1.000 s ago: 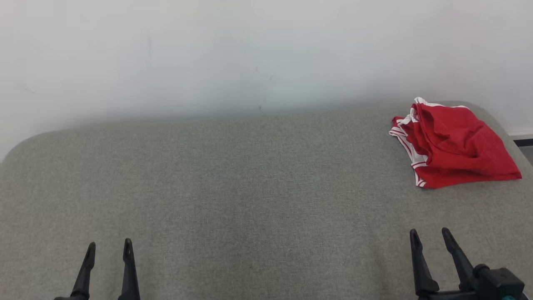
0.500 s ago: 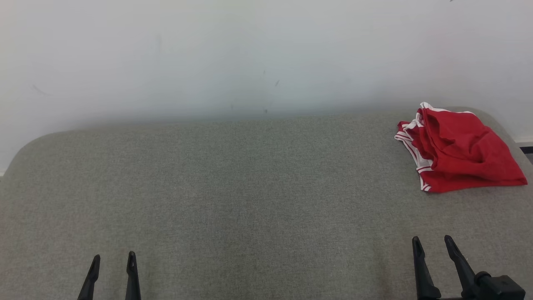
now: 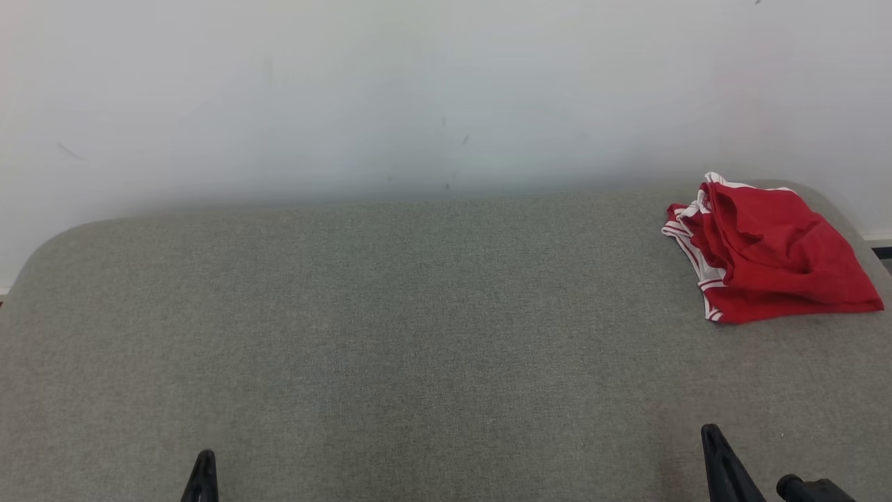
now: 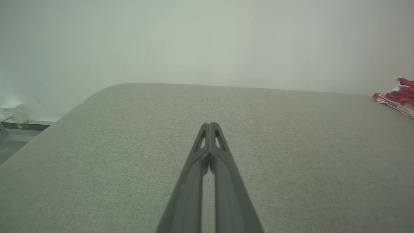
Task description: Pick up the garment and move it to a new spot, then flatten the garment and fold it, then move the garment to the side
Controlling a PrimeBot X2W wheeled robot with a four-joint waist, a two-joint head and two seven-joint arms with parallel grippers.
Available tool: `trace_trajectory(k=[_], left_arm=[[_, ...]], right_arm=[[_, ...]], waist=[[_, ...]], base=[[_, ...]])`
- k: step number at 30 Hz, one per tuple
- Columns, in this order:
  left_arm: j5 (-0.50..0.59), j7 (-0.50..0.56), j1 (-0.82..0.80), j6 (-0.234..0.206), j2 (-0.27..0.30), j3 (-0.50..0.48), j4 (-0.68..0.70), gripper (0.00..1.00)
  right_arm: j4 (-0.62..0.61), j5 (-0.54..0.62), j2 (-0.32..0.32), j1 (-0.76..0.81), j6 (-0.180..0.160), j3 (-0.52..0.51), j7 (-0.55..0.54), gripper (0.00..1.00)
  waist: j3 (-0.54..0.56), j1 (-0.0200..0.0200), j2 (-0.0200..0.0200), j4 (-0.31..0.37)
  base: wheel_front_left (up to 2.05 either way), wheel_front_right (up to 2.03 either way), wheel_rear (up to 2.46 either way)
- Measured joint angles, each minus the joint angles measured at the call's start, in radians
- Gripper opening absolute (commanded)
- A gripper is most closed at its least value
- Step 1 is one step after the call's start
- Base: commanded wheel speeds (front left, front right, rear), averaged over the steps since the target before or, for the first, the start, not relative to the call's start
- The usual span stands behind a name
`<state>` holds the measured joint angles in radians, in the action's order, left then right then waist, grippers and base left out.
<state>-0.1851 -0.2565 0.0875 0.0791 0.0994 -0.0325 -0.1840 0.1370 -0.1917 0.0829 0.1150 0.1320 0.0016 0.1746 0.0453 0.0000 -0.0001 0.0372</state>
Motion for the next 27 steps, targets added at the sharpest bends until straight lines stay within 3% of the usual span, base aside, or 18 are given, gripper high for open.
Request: trace_trajectory(k=[4, 27], left_arm=[[-0.02, 0.014, 0.009, 0.0, -0.007, -0.001, -0.029, 0.0], [-0.443, 0.119, -0.037, 0.012, -0.019, -0.023, -0.038, 0.0]], right_arm=[[0.029, -0.024, -0.002, 0.012, 0.0, 0.002, -0.008, 0.0], [0.053, -0.444, -0.01, -0.049, 0.0, -0.03, -0.09, 0.0]], waist=[[-0.001, 0.0, 0.0001, -0.001], [-0.01, 0.0001, 0.0001, -0.008]], base=[[0.0, 0.0, 0.0], [0.0, 0.0, 0.0]])
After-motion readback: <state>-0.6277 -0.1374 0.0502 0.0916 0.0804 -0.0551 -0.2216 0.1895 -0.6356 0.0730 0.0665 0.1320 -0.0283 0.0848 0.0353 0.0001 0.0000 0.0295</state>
